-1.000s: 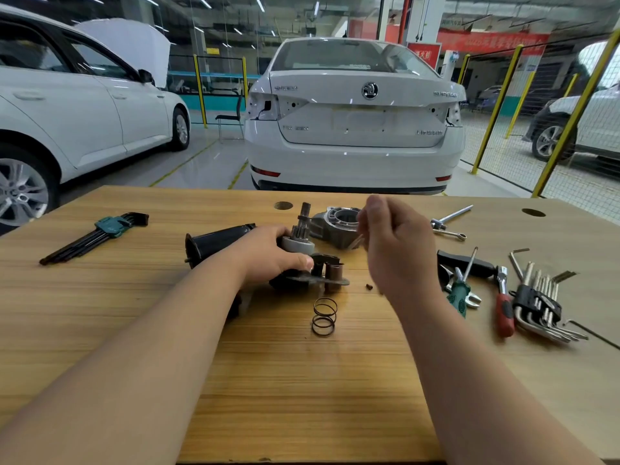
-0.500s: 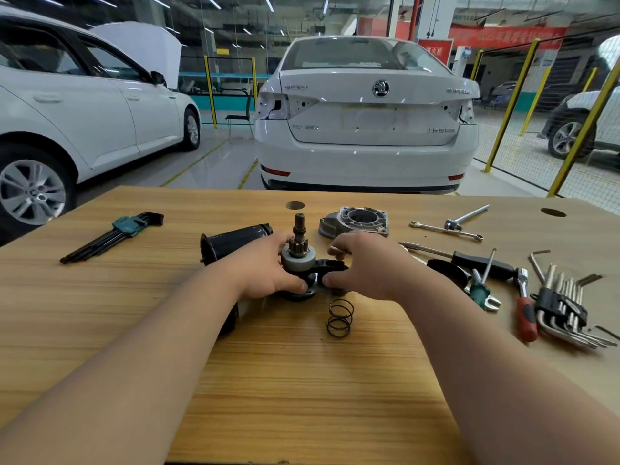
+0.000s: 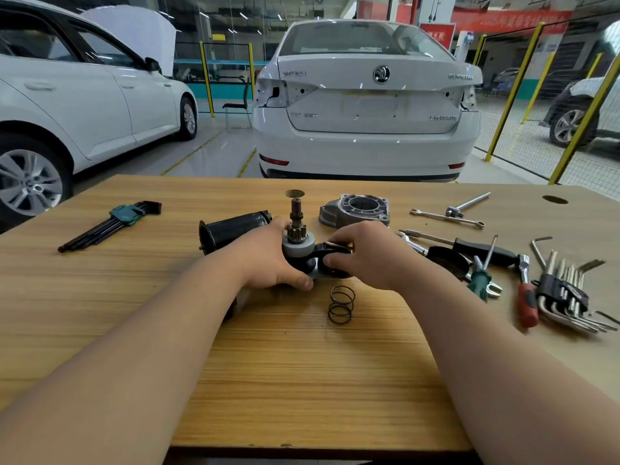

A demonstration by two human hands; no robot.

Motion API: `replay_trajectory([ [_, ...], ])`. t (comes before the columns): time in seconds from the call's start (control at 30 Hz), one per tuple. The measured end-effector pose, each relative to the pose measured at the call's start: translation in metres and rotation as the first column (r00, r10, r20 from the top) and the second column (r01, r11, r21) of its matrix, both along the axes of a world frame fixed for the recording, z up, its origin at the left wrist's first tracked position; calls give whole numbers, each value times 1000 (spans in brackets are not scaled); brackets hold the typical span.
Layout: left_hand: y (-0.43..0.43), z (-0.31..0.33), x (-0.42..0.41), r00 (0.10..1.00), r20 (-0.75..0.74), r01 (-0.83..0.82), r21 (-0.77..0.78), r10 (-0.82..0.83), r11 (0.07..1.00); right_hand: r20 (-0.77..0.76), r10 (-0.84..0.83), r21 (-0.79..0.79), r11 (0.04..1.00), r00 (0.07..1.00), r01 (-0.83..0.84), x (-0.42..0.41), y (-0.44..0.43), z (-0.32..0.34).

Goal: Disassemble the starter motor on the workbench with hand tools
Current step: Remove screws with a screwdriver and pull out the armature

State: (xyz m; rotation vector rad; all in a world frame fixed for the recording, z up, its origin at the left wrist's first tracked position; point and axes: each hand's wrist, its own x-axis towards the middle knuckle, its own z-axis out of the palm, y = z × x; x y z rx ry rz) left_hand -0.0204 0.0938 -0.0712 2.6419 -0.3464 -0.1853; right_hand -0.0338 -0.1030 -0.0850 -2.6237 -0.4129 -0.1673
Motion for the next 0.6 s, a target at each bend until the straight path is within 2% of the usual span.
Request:
replay_trajectory([
  [0.17, 0, -1, 1, 1000, -12, 0, -12, -1, 1000, 29, -13, 210, 978, 1000, 7, -4, -4, -8],
  [0.3, 3, -1, 1, 1000, -7, 20, -58, -21, 998, 60, -26, 293, 956, 998, 8, -9, -2, -9],
  [0.4, 4, 1, -2, 998, -31, 43, -189, -50, 981, 56, -30, 378, 926, 998, 7, -12, -3, -9],
  [0.6, 6, 1, -5, 1000, 26, 26, -441, -16, 897, 69, -18, 460, 888, 997, -16, -14, -3, -12],
])
